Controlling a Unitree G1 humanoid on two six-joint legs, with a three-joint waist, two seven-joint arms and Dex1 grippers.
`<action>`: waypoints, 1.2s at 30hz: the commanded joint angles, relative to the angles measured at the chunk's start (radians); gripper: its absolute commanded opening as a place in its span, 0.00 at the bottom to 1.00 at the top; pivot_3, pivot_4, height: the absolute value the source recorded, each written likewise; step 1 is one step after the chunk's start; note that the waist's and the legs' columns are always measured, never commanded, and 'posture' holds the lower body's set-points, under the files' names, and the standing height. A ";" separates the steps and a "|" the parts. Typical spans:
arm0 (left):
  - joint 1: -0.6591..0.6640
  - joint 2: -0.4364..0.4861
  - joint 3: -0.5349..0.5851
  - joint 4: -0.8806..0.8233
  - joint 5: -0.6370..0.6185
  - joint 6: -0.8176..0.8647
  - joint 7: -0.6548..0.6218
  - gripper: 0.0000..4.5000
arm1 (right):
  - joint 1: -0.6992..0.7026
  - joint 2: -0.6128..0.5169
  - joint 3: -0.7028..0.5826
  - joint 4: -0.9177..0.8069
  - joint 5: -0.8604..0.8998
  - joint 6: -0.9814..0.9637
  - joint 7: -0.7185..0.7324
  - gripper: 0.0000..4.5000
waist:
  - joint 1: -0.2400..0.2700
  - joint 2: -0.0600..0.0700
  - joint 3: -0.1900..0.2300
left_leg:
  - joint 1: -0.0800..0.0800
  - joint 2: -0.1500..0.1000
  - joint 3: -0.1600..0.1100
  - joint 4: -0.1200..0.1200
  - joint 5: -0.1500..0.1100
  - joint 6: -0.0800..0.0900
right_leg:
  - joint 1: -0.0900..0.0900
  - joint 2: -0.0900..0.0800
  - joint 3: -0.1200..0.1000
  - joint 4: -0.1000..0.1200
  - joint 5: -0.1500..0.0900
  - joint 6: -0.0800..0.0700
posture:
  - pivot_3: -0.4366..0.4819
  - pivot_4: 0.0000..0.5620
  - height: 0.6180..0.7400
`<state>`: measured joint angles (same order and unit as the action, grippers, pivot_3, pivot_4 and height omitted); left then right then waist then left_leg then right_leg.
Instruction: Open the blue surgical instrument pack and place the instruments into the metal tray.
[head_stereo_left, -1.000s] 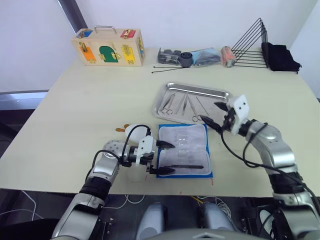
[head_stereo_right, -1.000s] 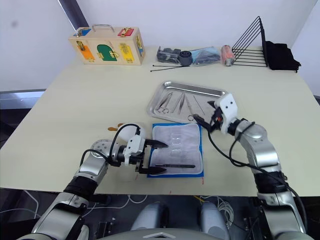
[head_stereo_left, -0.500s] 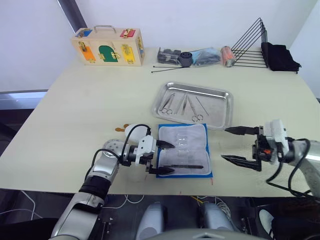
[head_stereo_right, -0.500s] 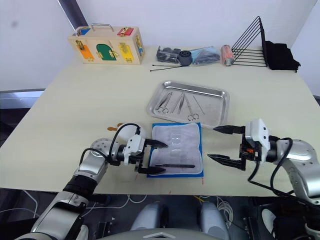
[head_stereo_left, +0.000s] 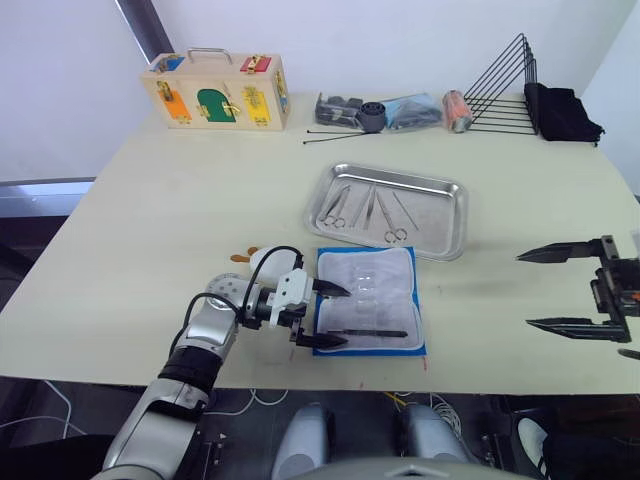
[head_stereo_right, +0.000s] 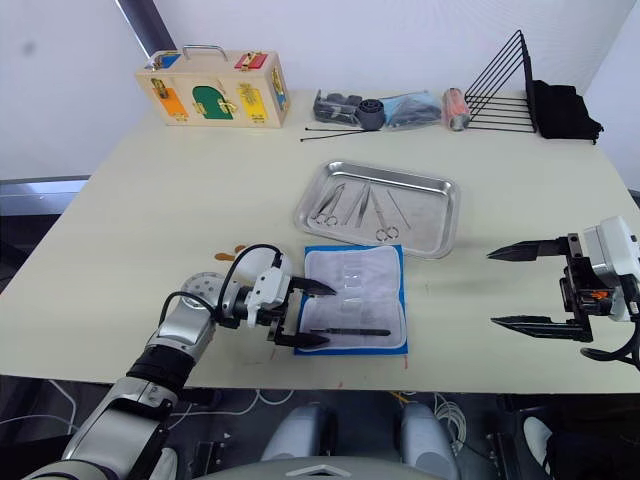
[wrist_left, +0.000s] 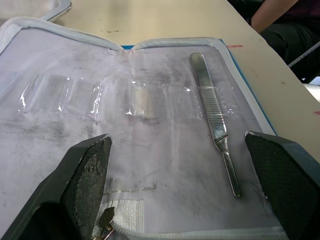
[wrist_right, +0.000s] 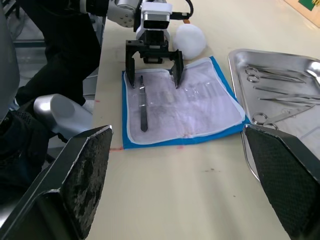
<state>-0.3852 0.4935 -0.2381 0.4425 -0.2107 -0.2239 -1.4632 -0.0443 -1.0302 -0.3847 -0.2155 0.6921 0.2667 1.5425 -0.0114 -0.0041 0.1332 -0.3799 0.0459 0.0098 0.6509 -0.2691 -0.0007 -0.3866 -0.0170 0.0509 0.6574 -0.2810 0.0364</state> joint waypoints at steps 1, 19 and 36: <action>0.058 0.024 -0.065 0.085 0.077 0.055 -0.010 1.00 | -0.008 -0.012 -0.036 -0.026 0.021 0.006 -0.005 0.98 | 0.000 0.000 0.000 | 0.000 0.000 0.000 0.000 0.000 0.000 | 0.000 0.000 0.000 0.000 0.000 0.000 | 0.48 0.27 1.00; 0.051 0.024 -0.062 0.087 0.067 0.064 -0.020 1.00 | -0.086 0.262 0.420 -0.102 -0.291 -0.065 -0.309 0.98 | -0.002 -0.002 0.002 | 0.001 0.000 0.000 0.000 0.000 0.000 | 0.000 0.001 0.000 0.000 0.000 0.001 | 0.48 0.27 1.00; 0.048 0.032 -0.058 0.108 0.056 0.049 -0.055 1.00 | -0.185 0.395 0.665 0.040 -0.536 -0.115 -0.426 0.98 | -0.002 -0.002 0.002 | 0.000 0.000 0.000 0.000 0.000 0.000 | 0.000 0.001 0.000 0.001 0.001 0.002 | 0.48 0.27 1.00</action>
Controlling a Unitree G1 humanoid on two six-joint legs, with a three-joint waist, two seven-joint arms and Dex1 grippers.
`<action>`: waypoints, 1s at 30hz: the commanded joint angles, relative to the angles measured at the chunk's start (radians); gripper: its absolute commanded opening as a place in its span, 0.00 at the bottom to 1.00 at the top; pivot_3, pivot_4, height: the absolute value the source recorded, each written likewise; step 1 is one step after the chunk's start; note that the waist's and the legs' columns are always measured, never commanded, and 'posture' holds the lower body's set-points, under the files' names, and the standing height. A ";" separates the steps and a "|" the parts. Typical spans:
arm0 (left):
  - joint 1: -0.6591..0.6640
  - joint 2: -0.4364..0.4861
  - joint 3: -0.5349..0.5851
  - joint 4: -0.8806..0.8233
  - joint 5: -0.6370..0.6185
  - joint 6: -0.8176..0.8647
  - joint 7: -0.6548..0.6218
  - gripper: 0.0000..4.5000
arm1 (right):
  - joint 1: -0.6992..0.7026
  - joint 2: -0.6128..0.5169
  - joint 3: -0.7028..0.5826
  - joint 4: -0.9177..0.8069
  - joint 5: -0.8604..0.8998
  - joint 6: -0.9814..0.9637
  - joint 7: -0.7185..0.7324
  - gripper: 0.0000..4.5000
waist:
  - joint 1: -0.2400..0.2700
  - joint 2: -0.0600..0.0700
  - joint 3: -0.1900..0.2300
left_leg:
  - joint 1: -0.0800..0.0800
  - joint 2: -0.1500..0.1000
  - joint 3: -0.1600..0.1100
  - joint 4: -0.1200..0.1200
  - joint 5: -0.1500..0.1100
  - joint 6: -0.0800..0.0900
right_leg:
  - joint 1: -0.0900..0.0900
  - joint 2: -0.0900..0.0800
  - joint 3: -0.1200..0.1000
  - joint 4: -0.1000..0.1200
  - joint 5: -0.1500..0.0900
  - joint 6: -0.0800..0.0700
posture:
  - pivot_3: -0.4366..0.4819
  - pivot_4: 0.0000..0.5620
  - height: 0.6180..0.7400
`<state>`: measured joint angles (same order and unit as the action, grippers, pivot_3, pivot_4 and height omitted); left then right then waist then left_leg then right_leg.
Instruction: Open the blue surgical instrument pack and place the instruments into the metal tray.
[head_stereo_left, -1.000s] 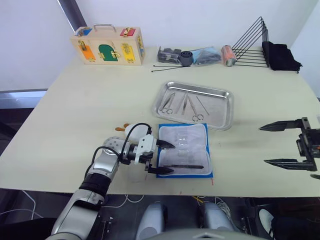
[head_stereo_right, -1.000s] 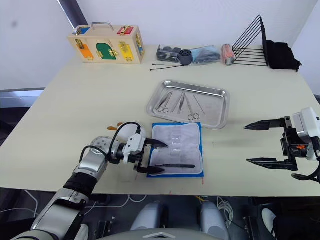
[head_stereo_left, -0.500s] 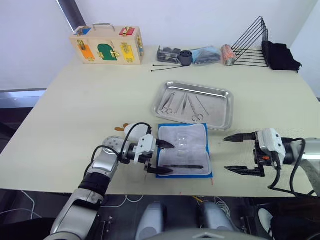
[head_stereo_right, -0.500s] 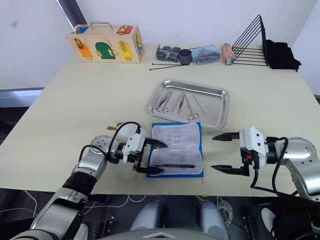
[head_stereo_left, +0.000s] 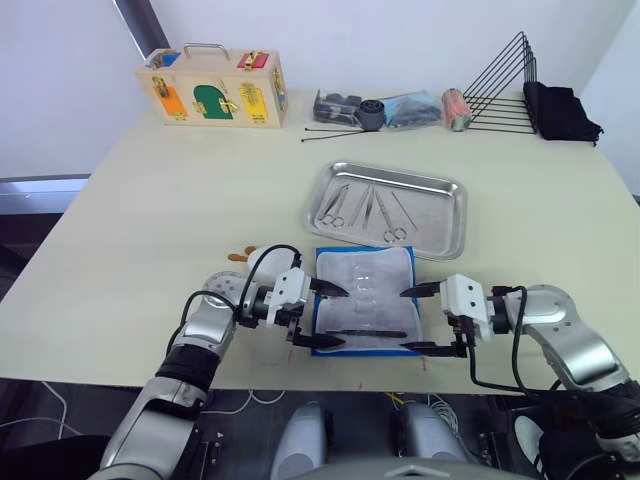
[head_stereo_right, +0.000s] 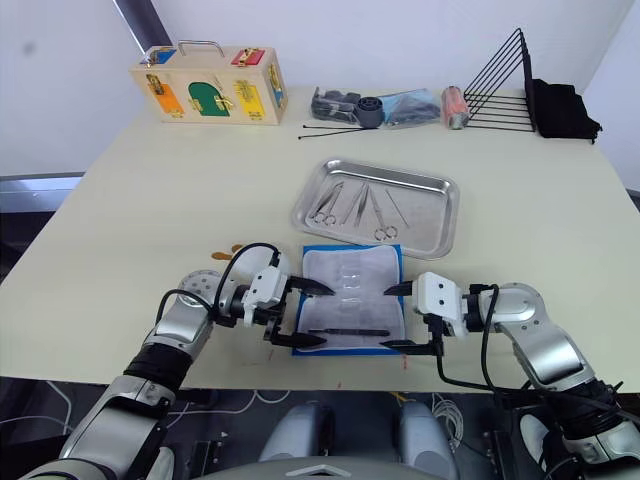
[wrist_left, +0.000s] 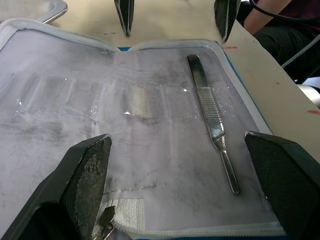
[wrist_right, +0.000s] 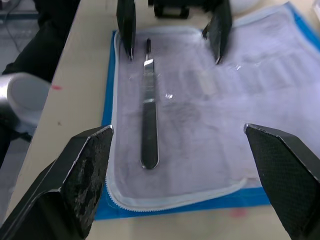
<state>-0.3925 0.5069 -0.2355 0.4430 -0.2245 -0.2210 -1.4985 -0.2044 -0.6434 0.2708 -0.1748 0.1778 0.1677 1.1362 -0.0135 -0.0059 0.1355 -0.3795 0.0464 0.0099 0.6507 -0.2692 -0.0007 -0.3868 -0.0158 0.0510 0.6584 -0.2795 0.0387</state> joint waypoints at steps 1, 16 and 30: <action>0.054 0.018 -0.061 0.111 0.071 0.044 -0.021 1.00 | -0.034 0.013 0.017 0.011 -0.031 -0.011 -0.023 0.98 | 0.000 0.000 0.000 | 0.000 0.000 0.000 0.000 0.000 0.000 | 0.000 0.000 0.000 0.000 0.000 0.000 | 0.48 0.27 1.00; 0.058 0.019 -0.060 0.121 0.074 0.041 -0.018 1.00 | -0.071 0.060 0.127 0.196 -0.103 -0.017 0.000 0.67 | -0.002 -0.003 -0.006 | 0.002 0.000 0.000 0.000 0.000 0.000 | 0.001 0.001 0.000 0.001 0.000 0.000 | 0.48 0.27 1.00; 0.078 0.022 -0.065 0.098 0.066 0.051 -0.022 1.00 | -0.063 0.050 0.132 0.167 -0.096 -0.045 0.010 0.01 | -0.007 -0.007 -0.011 | 0.012 0.002 0.003 -0.003 0.000 0.000 | 0.008 0.001 0.002 0.002 -0.002 -0.004 | 0.48 0.27 1.00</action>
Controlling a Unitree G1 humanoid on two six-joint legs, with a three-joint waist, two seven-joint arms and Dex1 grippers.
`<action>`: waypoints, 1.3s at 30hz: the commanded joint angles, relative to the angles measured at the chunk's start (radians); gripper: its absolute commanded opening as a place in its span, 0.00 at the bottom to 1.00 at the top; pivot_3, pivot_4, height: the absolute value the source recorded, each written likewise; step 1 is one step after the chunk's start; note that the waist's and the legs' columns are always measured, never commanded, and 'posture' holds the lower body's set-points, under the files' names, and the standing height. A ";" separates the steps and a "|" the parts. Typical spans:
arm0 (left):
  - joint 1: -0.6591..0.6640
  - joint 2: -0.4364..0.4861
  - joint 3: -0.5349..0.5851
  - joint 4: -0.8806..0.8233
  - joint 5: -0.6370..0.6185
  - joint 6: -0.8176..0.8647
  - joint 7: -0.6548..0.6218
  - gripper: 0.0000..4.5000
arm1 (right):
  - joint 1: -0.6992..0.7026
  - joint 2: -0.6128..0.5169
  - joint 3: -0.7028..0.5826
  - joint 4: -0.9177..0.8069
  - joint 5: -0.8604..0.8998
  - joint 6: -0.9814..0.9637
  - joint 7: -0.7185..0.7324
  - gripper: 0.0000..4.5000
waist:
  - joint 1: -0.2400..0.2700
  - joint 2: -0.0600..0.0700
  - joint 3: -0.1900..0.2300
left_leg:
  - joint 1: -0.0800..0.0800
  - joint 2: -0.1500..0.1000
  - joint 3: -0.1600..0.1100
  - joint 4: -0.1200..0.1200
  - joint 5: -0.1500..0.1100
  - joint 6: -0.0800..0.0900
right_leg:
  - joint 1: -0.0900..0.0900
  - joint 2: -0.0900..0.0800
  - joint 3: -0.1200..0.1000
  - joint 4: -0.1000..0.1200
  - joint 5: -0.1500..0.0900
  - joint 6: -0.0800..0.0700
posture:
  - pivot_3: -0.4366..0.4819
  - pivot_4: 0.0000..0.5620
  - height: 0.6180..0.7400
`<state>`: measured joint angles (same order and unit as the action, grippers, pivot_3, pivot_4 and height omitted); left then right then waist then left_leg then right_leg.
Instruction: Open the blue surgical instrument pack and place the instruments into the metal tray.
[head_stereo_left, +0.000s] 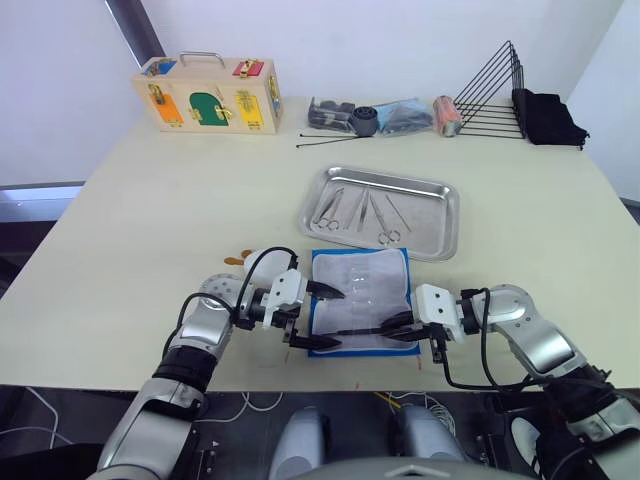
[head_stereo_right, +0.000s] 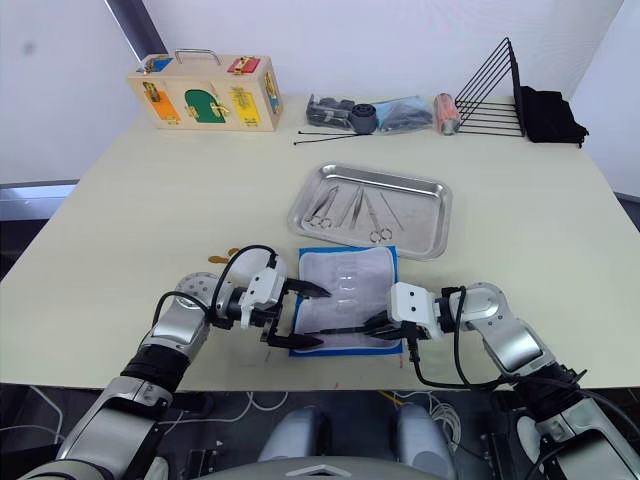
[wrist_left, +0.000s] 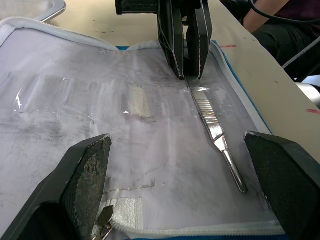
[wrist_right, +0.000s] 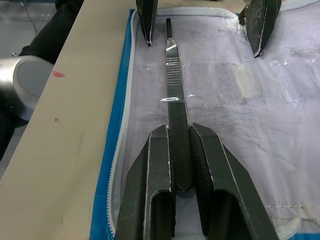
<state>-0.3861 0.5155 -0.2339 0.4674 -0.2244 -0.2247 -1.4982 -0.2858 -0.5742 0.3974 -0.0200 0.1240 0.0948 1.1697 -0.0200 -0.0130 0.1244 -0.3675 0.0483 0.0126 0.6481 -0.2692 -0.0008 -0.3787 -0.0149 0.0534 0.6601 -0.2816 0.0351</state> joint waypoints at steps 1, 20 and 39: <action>0.073 0.012 -0.068 0.072 0.065 0.056 -0.022 1.00 | 0.018 -0.021 0.004 -0.002 -0.043 0.032 -0.026 0.01 | 0.000 0.000 0.000 | 0.000 0.000 0.000 0.000 0.000 0.000 | 0.000 0.000 0.000 0.000 0.000 0.000 | 0.48 0.27 1.00; 0.086 0.006 -0.082 0.034 0.066 0.082 -0.014 1.00 | -0.025 -0.090 -0.031 -0.293 -0.068 0.151 -0.051 0.01 | 0.003 0.002 0.008 | -0.003 0.000 0.000 0.000 0.000 0.000 | -0.002 -0.001 0.000 -0.001 0.000 0.000 | 0.48 0.27 1.00; 0.099 0.008 -0.081 0.004 0.064 0.104 0.000 1.00 | -0.021 -0.275 -0.094 -0.396 -0.045 0.225 -0.002 0.01 | 0.006 0.002 0.008 | -0.012 -0.001 0.000 0.001 -0.001 0.002 | -0.009 -0.001 -0.001 -0.002 0.001 0.003 | 0.48 0.27 1.00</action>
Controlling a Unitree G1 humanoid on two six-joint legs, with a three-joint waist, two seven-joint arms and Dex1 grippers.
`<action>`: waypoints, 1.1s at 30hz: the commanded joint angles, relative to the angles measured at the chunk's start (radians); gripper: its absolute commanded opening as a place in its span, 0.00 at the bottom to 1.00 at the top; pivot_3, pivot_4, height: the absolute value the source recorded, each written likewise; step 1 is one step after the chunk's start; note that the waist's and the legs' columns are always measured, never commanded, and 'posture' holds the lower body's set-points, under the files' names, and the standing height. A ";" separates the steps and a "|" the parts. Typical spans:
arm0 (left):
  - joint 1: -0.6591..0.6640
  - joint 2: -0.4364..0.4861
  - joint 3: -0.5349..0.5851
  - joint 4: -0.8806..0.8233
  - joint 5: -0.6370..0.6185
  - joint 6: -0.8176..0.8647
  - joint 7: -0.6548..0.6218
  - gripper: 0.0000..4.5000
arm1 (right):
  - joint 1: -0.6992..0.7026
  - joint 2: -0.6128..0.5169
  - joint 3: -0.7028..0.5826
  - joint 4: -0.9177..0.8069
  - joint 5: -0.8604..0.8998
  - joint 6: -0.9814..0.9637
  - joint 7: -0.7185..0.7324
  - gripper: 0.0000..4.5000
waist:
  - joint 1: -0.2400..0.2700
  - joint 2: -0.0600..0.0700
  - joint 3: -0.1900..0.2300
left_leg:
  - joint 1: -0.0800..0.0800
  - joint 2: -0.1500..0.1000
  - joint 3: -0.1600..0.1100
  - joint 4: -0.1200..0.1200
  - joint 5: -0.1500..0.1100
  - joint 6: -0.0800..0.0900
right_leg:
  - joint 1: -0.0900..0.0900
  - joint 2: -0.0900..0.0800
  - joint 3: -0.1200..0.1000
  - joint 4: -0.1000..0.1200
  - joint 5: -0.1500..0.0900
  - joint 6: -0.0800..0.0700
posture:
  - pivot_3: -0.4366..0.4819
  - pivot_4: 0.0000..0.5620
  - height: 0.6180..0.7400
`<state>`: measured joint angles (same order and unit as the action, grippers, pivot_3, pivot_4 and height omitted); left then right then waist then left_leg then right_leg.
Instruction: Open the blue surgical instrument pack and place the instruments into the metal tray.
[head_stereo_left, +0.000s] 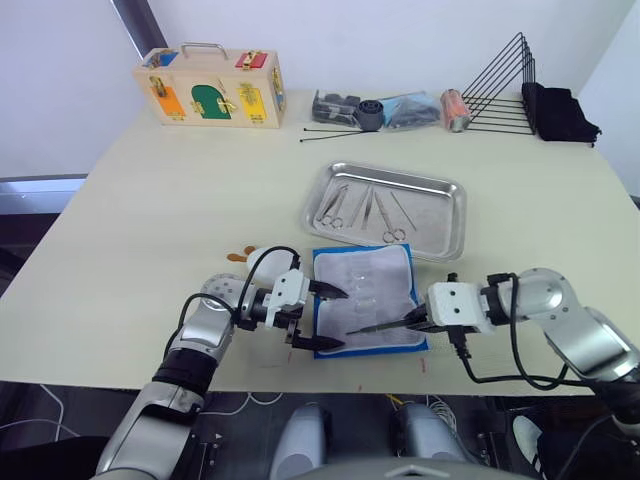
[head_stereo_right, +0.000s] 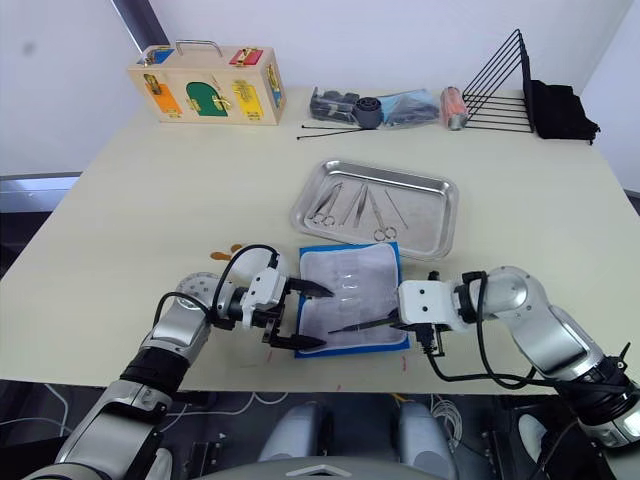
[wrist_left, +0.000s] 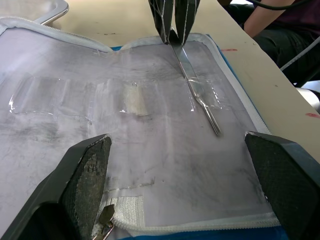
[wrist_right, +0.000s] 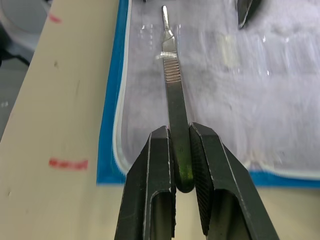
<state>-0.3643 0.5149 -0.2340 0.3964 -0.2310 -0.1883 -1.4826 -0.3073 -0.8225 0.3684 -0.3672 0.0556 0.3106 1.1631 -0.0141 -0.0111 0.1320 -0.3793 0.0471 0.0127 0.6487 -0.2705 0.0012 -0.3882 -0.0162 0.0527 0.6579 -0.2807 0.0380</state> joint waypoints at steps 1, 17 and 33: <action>0.076 0.008 -0.081 0.076 0.071 0.068 -0.016 1.00 | 0.006 -0.036 -0.073 -0.055 0.029 0.012 0.006 0.01 | 0.000 0.000 0.000 | 0.000 0.000 0.000 0.000 0.000 0.000 | 0.000 0.000 0.000 0.000 -0.001 0.000 | 0.48 0.27 1.00; 0.057 -0.005 -0.086 0.101 0.078 0.060 -0.016 1.00 | 0.179 -0.212 -0.320 -0.079 0.167 -0.009 0.067 0.01 | 0.004 0.001 0.000 | 0.000 -0.001 0.000 0.000 0.000 0.000 | 0.000 -0.001 0.000 0.000 0.000 0.002 | 0.48 0.27 1.00; 0.056 -0.009 -0.087 0.108 0.078 0.052 -0.018 1.00 | 0.072 0.035 -0.443 -0.037 0.317 0.297 -0.286 0.01 | 0.004 0.001 -0.001 | 0.000 -0.001 -0.001 0.001 0.000 0.000 | 0.002 -0.001 0.000 0.000 0.001 0.001 | 0.48 0.27 1.00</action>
<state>-0.3727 0.5015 -0.2363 0.4112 -0.2311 -0.1852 -1.4830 -0.2024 -0.8181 -0.0569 -0.4082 0.3725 0.5634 0.9591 -0.0104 -0.0097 0.1312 -0.3794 0.0456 0.0121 0.6497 -0.2707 0.0014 -0.3866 -0.0172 0.0525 0.6579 -0.2788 0.0372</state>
